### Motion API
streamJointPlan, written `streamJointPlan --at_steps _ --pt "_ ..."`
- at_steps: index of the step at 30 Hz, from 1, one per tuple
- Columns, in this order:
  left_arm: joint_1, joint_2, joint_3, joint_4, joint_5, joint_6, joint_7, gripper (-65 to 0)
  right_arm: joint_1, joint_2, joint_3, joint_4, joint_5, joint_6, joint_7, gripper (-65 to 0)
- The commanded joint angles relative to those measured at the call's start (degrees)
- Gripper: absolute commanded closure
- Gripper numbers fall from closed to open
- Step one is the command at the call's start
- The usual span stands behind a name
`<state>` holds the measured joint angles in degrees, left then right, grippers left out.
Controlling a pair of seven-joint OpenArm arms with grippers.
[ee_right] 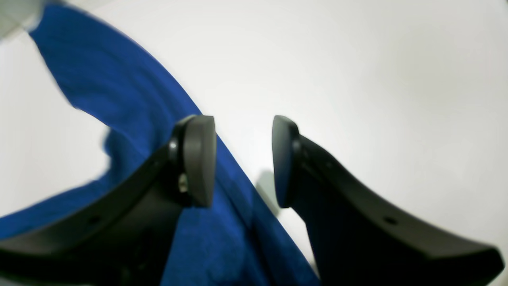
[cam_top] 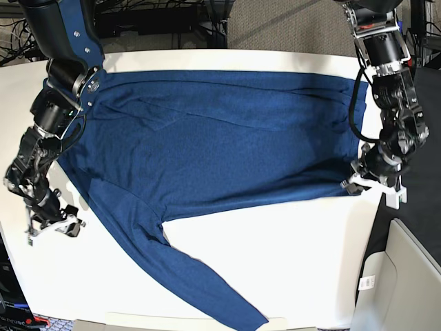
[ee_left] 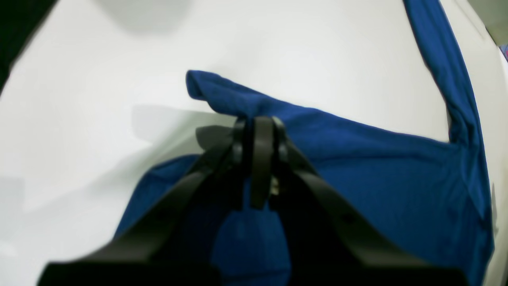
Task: Fold the T-shirt properly
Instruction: 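Grasp the shirt's side edges with both grippers, then drag the side edges toward the shoulder line with both grippers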
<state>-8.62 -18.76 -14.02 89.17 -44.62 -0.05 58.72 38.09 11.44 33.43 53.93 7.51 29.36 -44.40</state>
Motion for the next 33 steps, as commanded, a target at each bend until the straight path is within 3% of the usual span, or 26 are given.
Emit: streamJointPlan --at_steps 1,5,10,14,18,23,28,33 --pt "-0.21 -0.80 -0.88 2.40 -0.70 -0.34 -0.04 0.0 3.01 0.56 -0.24 -0.61 -0.17 0.57 1.11 -24.4" --pt "2.25 -0.27 -0.88 5.65 -0.70 -0.34 0.75 0.0 4.68 0.21 -0.24 -4.83 -3.95 0.57 1.37 -24.4" --pt "5.15 0.35 -0.97 8.99 -0.70 -0.34 1.11 0.0 4.51 0.65 -0.33 -10.37 -4.21 0.48 7.79 -24.4" --pt "5.68 0.43 -0.97 9.69 -0.70 -0.34 1.19 0.0 4.51 0.82 -0.33 -13.54 -6.06 0.39 9.63 -24.4" --pt "5.68 0.43 -0.97 9.78 -0.70 -0.34 1.63 0.0 4.60 0.03 -0.33 -13.62 -13.18 0.39 9.63 -24.4" --pt "5.50 0.43 -0.97 9.78 -0.70 -0.34 1.90 0.0 4.07 -0.15 -0.33 -14.59 -14.41 0.39 7.87 -24.2" --pt "5.50 0.43 -0.97 9.78 -0.70 -0.34 1.90 0.0 4.60 -0.58 -0.33 -17.05 -21.09 0.48 4.97 -24.0" --pt "5.50 0.43 -0.97 9.78 -0.70 -0.34 1.90 0.0 4.24 -0.41 -0.33 -17.05 -21.44 0.92 1.37 -22.7"
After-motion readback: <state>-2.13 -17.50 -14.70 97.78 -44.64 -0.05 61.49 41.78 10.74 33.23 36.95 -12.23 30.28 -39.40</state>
